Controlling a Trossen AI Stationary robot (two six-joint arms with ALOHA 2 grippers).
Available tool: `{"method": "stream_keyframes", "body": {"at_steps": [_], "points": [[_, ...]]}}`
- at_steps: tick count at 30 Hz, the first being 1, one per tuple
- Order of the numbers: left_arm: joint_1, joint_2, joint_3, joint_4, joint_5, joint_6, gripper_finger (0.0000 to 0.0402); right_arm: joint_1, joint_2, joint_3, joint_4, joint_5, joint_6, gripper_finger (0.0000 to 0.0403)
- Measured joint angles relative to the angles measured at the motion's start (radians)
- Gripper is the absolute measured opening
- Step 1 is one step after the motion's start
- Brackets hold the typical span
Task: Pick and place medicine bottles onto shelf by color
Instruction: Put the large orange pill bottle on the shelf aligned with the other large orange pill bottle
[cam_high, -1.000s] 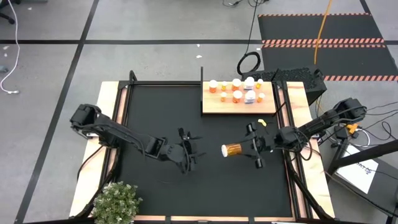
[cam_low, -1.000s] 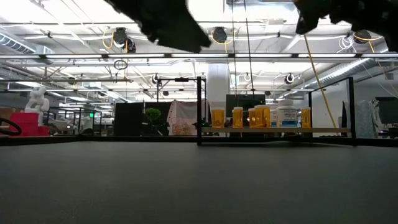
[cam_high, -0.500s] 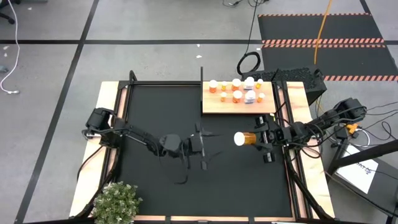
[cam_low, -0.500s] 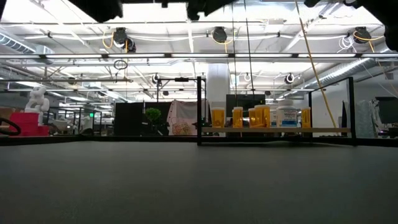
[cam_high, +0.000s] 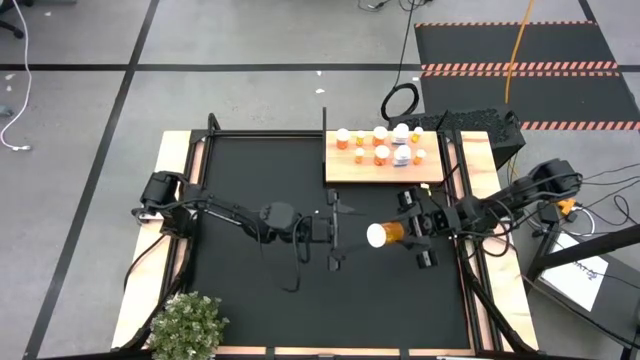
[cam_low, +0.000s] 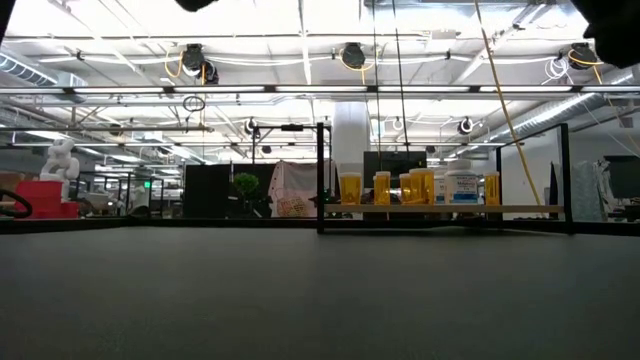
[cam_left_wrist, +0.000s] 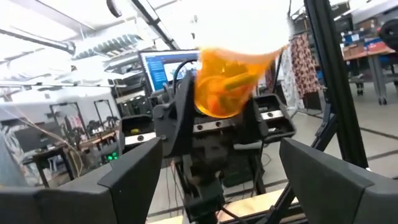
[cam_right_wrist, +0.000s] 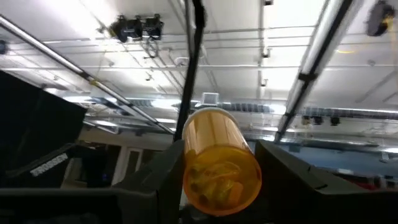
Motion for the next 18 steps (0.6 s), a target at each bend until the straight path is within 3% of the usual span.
{"method": "stream_keyframes", "body": {"at_steps": [14, 18], "points": [[-0.006, 0.0, 0.02, 0.033, 0.005, 0.011, 0.0322, -0.011, 0.047, 0.031, -0.011, -0.015, -0.008, 0.0177], [-0.006, -0.001, 0.02, 0.063, 0.051, 0.0, 0.0321, -0.016, 0.047, 0.031, -0.021, -0.013, -0.007, 0.0177]]}}
